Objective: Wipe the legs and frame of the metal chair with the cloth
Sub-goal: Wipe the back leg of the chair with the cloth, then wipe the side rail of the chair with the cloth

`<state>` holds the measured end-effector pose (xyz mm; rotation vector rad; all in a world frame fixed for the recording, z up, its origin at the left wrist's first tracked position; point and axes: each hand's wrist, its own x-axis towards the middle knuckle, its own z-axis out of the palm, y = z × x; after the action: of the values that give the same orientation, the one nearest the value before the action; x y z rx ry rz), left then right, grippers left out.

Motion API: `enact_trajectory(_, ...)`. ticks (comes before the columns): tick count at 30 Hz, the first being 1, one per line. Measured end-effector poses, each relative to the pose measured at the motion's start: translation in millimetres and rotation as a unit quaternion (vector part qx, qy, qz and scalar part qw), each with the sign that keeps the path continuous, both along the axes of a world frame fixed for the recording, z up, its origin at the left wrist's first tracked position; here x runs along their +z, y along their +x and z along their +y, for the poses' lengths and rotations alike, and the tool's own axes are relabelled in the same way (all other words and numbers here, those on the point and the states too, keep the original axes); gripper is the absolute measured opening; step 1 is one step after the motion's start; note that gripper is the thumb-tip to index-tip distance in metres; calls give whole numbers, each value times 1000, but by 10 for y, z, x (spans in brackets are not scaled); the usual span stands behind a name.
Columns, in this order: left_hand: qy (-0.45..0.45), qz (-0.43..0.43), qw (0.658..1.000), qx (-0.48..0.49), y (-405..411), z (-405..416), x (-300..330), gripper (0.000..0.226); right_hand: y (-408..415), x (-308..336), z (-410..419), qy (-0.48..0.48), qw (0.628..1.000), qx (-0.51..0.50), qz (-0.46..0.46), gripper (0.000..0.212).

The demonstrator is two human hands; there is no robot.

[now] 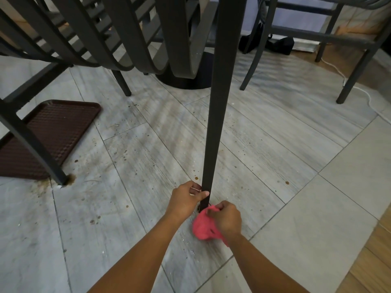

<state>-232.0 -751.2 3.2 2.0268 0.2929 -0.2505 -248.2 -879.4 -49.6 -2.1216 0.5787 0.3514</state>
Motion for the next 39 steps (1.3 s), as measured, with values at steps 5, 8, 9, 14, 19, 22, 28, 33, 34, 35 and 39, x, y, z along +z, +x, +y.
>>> enact_trajectory(5, 25, 14, 999, 16, -89, 33, 23, 13, -42, 124, -185, 14, 1000, -16, -9, 13)
enact_trajectory(8, 32, 22, 999, 35, -125, 73, 83, 9, -76, 267, -287, 4, 1000, -13, -2, 11)
enact_trajectory(9, 34, 22, 998, 42, -137, 83, 120, 8, -84, 334, -318, 1, 1000, -10, -2, 11)
enact_trajectory(14, 43, 22, 996, 69, -302, 14, 471, 11, -172, 820, -440, -6, 1000, -23, -10, 10)
enact_trajectory(19, 30, 54, 996, 69, -590, -172, 1116, 23, -378, 1557, -479, 8, 999, -36, -7, 10)
enact_trajectory(22, 46, 73, 995, 47, -720, -271, 1613, 27, -431, 2113, -509, 23, 999, -43, -4, 10)
enact_trajectory(28, 65, 105, 992, 21, -844, -394, 2605, 28, -455, 3182, -544, 57, 996, -69, -4, 7)
enact_trajectory(33, 83, 114, 990, 1, -831, -481, 3211, 29, -430, 3848, -566, 50, 996, -63, -30, 10)
enact_trajectory(34, 77, 116, 990, 8, -818, -502, 3301, 28, -417, 3939, -576, 46, 997, -54, -35, 12)
enact_trajectory(35, 68, 115, 991, 17, -794, -524, 3378, 27, -392, 4008, -589, 44, 997, -45, -38, 13)
enact_trajectory(39, 43, 103, 992, 54, -647, -625, 3548, 23, -193, 4164, -663, 36, 998, -7, -46, 18)
